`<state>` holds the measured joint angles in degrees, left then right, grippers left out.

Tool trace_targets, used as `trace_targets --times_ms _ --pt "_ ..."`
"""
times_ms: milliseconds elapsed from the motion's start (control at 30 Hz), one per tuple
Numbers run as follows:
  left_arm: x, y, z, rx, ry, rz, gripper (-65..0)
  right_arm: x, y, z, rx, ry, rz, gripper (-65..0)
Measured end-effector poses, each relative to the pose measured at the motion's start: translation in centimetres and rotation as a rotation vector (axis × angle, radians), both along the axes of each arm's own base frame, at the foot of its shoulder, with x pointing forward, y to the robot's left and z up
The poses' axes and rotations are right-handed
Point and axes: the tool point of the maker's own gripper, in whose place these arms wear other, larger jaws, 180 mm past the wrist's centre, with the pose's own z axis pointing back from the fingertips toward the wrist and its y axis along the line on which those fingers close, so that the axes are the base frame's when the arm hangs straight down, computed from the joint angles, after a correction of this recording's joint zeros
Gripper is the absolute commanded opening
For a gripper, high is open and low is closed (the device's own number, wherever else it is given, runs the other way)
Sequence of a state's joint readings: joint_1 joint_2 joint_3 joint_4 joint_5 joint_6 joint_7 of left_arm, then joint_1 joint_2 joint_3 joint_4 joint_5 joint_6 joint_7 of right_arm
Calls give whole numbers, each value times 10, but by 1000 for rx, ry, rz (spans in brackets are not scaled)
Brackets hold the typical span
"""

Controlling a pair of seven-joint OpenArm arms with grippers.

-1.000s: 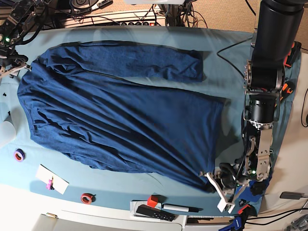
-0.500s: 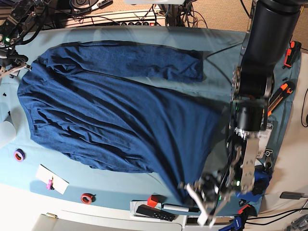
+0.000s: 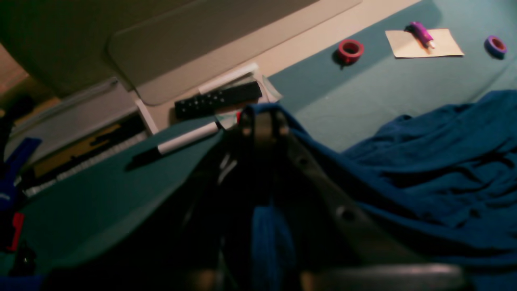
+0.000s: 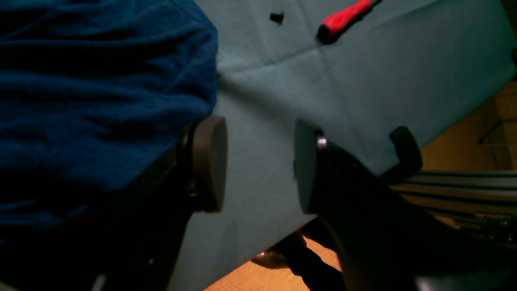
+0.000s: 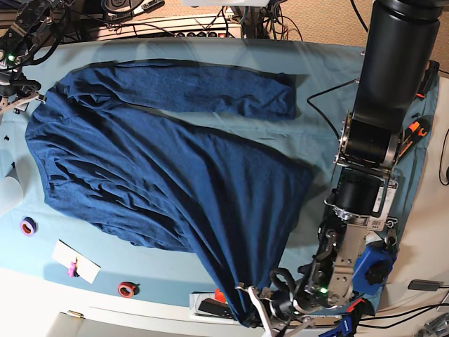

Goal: Layout the t-shirt on the table in an organized manner, then fold the t-shirt properly
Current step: 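Drag the held hem corner with the left gripper along the table edge, then release the hem and regrasp the shirt side with the left gripper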

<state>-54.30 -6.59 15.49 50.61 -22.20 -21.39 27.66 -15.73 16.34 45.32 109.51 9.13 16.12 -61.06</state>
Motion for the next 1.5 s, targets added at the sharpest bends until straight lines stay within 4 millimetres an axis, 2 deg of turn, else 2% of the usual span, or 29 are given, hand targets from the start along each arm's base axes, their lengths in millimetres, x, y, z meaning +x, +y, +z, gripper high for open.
trace_targets --times_ms 267,433,533,967,1000,1067,1100,1133,1200,1267,1367,1500 --pt "-4 -33 14 -24 -40 -50 -650 0 0 0 0 0 0 -379" --pt "4 -37 48 -29 -101 -57 -650 0 0 0 0 0 0 -379" --pt "6 -38 59 -29 -120 -59 -650 0 0 0 0 0 0 -380" --pt "0 -38 31 -24 -70 -57 -646 0 0 0 0 0 0 -380" --pt "-2 -38 26 -25 -62 -58 -562 0 0 0 0 0 0 -379" --pt "-6 -38 14 20 -57 -79 -354 0 0 0 0 0 0 -380" --pt "-7 -38 7 44 -45 -84 -291 0 0 0 0 0 0 -379" --pt "-8 -36 -3 63 -20 -73 -263 0 0 0 0 0 0 -379" --pt "-5 -25 -27 131 40 1 -257 0 0 0 0 0 0 -380" --pt "-10 -19 -49 184 91 -1 -258 0 0 0 0 0 0 -380" --pt "-25 -4 -85 241 202 -12 -260 0 0 0 0 0 0 -379" --pt "-49 27 -125 233 350 -33 -260 0 0 0 1 0 0 -380"
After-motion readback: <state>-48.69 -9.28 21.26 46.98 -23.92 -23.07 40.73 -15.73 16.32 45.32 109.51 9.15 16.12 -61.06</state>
